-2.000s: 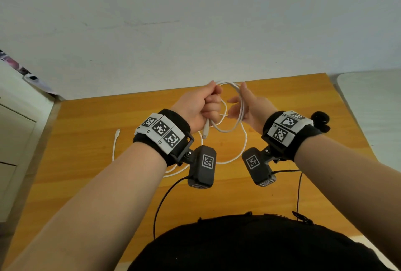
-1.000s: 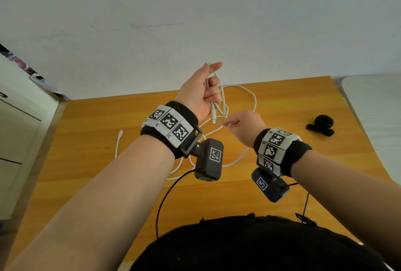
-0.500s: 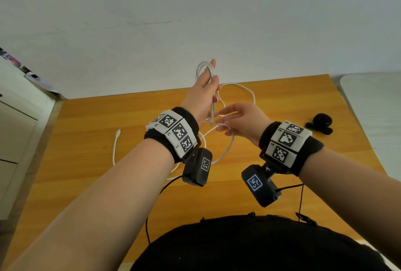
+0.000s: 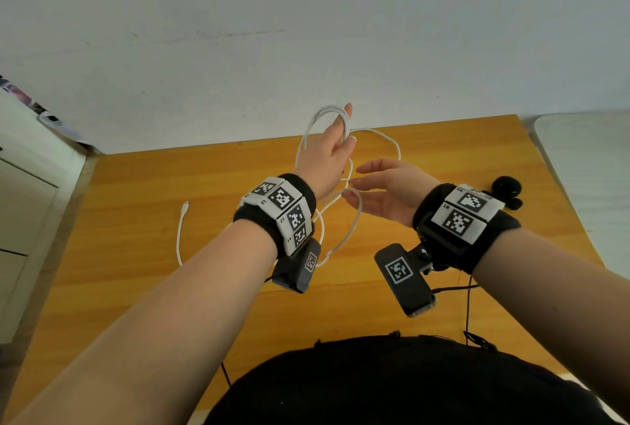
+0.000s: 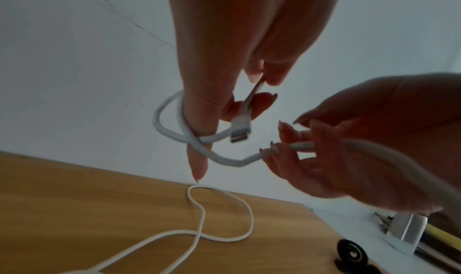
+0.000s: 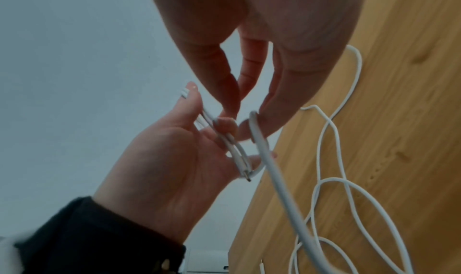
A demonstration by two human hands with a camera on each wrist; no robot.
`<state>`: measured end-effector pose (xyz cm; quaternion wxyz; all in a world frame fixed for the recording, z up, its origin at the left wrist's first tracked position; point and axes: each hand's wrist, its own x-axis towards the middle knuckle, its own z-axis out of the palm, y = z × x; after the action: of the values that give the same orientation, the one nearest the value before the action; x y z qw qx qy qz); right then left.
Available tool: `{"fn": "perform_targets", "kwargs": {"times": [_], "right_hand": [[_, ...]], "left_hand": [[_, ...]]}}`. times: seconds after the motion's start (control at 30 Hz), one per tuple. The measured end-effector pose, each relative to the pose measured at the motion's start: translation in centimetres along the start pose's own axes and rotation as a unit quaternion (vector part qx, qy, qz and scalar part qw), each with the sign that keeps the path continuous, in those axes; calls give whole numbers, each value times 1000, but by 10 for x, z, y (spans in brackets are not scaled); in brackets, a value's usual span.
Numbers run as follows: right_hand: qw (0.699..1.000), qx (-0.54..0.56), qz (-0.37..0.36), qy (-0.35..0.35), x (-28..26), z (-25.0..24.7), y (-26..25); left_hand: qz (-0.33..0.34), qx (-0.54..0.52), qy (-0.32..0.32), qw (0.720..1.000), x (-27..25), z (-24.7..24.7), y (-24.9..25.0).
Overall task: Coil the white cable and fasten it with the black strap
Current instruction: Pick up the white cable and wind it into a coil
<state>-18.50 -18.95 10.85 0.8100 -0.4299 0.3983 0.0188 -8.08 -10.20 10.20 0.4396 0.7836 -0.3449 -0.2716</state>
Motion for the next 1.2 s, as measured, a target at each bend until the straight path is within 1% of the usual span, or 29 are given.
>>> {"fn": "perform_targets", "kwargs": {"times": [0.07,0.13,0.23,0.43,0.5,0.63,0.67,0.77,0.87,0.93,1.0,1.03,1.1,1.17,1.2], "right_hand": [[999,-4,21,-28,-1,0,-1],[999,-17,23,-45,-1,-1,-2],[999,-17,2,-39,1,-4,-3],[999,-8,-2,-44,2,-3,0],[999,-21,-20,-45,2,-1,0],[993,-91,-72,-26,2,3,3],[991,-100,-80,-23,3,3,3],[988,-121,-92,-19,2,1,0],[985,-141,-97,-7,2,-4,-1],[982,-163,-92,7,5,-5,-2],[976,-208,-60,-2,6,-5,-1],[970,-241,-33,-22,6,-6,1],[946,-315,13,-75,4,-8,5],[930,-356,14,-97,3,-12,11],[931,-355,0,-90,3,-16,11]], "left_hand": [[2,28,-9,1000,2,1,-5],[3,43,-13,999,3,0,-10],[0,63,-19,998,2,-1,-15],[-8,80,-25,996,0,0,-19],[-12,78,-36,996,-2,0,-19],[-17,80,-59,995,-6,0,-16],[-23,72,-64,995,-7,1,-16],[-75,28,-77,994,-13,5,-18],[-94,57,-97,989,-17,5,-18],[-85,96,-103,986,-18,4,-14],[-79,100,-95,987,-16,3,-12],[-79,95,-88,988,-14,2,-11],[-90,75,-65,991,-8,-4,-12],[-112,45,-43,992,-4,-12,-13],[-125,26,-40,991,-3,-17,-14]]}}
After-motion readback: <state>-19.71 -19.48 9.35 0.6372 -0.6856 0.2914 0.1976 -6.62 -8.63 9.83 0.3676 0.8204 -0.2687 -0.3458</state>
